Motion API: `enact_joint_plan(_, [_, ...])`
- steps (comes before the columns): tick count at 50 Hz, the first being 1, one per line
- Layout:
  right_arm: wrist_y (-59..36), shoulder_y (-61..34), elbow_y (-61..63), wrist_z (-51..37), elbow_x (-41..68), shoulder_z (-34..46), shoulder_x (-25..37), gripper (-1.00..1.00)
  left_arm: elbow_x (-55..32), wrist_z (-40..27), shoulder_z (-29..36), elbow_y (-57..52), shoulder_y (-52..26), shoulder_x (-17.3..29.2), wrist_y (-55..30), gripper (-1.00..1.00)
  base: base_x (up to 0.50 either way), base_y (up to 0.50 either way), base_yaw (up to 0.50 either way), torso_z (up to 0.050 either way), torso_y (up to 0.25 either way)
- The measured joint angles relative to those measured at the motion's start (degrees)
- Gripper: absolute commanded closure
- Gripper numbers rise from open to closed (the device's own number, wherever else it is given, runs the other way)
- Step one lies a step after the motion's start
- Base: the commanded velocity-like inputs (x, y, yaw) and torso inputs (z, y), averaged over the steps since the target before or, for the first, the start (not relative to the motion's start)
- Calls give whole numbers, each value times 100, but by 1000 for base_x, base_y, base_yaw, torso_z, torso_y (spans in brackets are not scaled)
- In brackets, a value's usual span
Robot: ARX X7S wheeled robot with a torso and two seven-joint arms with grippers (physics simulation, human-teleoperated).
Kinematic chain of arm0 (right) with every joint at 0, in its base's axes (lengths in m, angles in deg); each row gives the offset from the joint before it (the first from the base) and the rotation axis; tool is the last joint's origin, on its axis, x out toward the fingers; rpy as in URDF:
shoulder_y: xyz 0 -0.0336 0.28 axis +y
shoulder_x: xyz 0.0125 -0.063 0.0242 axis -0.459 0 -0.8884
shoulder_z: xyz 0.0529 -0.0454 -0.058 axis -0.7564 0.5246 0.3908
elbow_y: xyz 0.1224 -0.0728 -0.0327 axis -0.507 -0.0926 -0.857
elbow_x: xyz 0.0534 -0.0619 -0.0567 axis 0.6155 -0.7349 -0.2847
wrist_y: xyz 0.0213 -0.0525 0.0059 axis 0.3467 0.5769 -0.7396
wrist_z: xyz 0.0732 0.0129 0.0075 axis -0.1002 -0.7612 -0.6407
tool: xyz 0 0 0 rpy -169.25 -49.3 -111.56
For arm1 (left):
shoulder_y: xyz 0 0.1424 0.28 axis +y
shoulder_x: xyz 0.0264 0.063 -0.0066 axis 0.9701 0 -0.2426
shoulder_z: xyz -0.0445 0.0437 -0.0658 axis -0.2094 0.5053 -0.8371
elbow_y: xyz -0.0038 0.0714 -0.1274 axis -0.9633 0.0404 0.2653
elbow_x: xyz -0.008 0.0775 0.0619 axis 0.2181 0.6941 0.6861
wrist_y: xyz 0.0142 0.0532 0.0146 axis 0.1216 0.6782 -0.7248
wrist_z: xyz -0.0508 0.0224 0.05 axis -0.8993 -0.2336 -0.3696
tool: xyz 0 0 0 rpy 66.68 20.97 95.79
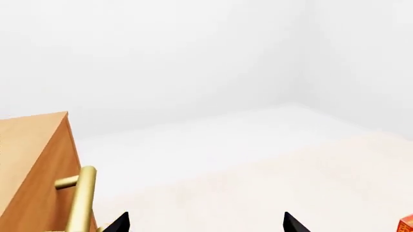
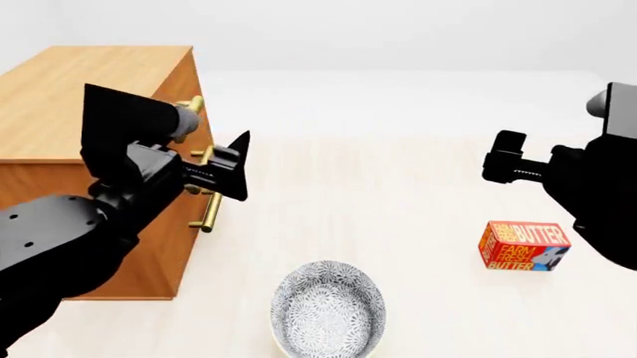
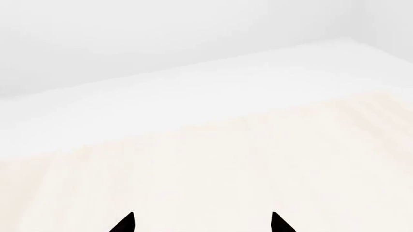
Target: Put the chocolate pudding in the top drawer of the cabinet and close it.
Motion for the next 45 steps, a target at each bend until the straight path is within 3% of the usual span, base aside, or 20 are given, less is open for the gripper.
enact_joint_plan(16, [273,99,1065,-319,-432,-49,459,-100,-385,-212,-412,-684,-46,307,101,-100,0,0,0,0,0])
enact_joint_plan(27, [16,-236,2113,-653,-613,-231,1021,-100,-792,-373,-911,-1280,250,850,345,-100,0,0,0,0,0])
enact_joint_plan(37, [-278,-546,3065,-923,-605,-433,1611,-100,-1173,-511,-1625,-1840,909,1566,800,-100,0,0,0,0,0])
enact_joint_plan(45, [-421,-722,3726,-1091,-579,-572,2078,-100,-1327,-597,-2482,-2232,1920,2092,1318,-100,0,0,0,0,0])
